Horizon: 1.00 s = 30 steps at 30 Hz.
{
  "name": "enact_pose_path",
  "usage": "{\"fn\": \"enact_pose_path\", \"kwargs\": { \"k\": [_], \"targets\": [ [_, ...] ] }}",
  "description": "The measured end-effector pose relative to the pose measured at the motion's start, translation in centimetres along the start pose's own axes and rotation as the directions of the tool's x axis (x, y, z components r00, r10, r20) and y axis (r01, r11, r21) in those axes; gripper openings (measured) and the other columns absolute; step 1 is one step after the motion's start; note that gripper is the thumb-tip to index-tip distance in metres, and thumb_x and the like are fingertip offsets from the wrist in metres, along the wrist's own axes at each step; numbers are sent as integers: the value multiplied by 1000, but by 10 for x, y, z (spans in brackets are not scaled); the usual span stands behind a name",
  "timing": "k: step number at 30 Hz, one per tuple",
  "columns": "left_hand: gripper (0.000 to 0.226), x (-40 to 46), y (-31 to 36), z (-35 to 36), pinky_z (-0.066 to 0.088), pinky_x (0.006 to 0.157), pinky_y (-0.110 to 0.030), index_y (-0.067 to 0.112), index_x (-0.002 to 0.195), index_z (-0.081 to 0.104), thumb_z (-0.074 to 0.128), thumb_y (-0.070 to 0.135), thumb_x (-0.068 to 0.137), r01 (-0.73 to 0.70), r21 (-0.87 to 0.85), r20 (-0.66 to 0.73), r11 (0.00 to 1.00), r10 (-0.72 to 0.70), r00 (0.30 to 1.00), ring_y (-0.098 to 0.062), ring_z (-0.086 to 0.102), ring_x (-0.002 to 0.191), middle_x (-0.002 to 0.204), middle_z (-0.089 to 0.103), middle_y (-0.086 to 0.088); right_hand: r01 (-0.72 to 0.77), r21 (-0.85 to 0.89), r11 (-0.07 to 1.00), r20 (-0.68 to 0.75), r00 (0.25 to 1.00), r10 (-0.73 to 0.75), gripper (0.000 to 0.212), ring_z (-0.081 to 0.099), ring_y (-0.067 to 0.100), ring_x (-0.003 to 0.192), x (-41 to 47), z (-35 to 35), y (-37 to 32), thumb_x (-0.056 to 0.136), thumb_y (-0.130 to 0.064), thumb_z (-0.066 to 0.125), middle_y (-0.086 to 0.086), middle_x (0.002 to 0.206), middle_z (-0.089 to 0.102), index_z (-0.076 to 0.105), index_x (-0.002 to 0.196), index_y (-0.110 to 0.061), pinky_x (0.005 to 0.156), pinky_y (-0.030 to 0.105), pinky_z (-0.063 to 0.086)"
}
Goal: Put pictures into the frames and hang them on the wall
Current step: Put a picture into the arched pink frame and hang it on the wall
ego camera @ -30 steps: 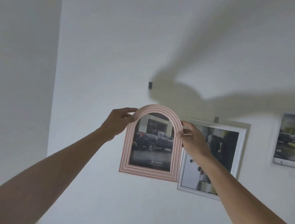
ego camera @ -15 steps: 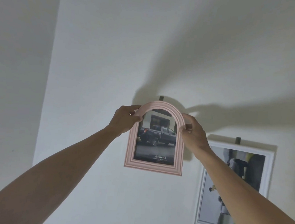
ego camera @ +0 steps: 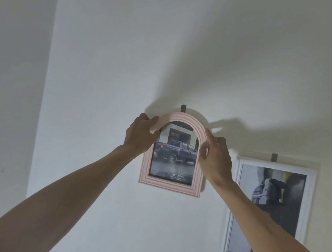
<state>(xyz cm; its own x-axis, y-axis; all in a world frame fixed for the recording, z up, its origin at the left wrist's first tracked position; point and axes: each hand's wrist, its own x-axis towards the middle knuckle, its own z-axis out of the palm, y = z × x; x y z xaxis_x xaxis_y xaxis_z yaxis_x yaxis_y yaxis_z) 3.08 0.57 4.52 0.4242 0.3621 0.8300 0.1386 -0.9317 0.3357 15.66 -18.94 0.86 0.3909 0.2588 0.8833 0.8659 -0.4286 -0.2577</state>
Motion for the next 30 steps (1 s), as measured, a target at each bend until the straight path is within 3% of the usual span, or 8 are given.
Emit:
{"fn": "enact_pose_path", "kwargs": {
  "k": [3, 9, 14, 20, 26, 30],
  "targets": [
    [41, -1, -2, 0, 50, 80, -40, 25, 132, 51, 58, 28, 92, -44, 37, 13, 998, 44, 999, -30, 58, 90, 110, 52, -6, 15, -154, 988, -5, 1000, -16, 53, 53, 30, 101, 1, 0, 0, 97, -14, 51, 13, 112, 54, 39, 148, -23, 65, 31, 38],
    [47, -5, -4, 0, 52, 83, -44, 19, 136, 47, 60, 25, 91, -60, 72, 53, 996, 56, 997, -34, 58, 96, 116, 51, -9, -4, -55, 998, 42, 999, 6, 55, 56, 27, 99, 4, 2, 3, 90, -11, 57, 7, 105, 54, 43, 143, -21, 64, 35, 49],
    [49, -7, -3, -2, 52, 85, -45, 20, 138, 45, 59, 24, 91, -49, 14, 90, 999, 47, 995, -34, 60, 95, 117, 49, -10, -32, -66, 997, 63, 997, 36, 46, 60, 29, 90, 4, -4, 2, 91, -12, 57, 6, 107, 52, 47, 135, -21, 62, 35, 49],
    [61, -9, -7, -2, 50, 91, -43, 19, 144, 41, 63, 29, 89, 7, -38, 96, 999, -3, 995, -33, 59, 105, 126, 49, -11, -15, -56, 998, 61, 998, 18, 36, 61, 29, 94, 3, -13, 4, 94, -20, 57, 8, 112, 52, 48, 129, -19, 65, 33, 45],
    [60, -19, 4, -2, 48, 88, -40, 15, 142, 43, 65, 32, 89, -11, 10, -104, 1000, 12, 995, -26, 45, 122, 131, 46, -10, -47, -71, 996, 39, 998, 50, 47, 61, 28, 107, -4, -35, 17, 95, -32, 57, 6, 128, 50, 44, 140, -22, 81, 43, 54],
    [50, -33, 28, 7, 49, 87, -38, 16, 133, 52, 66, 29, 87, -115, -42, -231, 993, 102, 967, -25, 47, 116, 126, 51, -8, -4, -118, 993, -48, 999, -2, 47, 57, 28, 112, -10, -58, 36, 93, -31, 62, 10, 126, 54, 49, 137, -16, 82, 39, 52]
  ]
}}
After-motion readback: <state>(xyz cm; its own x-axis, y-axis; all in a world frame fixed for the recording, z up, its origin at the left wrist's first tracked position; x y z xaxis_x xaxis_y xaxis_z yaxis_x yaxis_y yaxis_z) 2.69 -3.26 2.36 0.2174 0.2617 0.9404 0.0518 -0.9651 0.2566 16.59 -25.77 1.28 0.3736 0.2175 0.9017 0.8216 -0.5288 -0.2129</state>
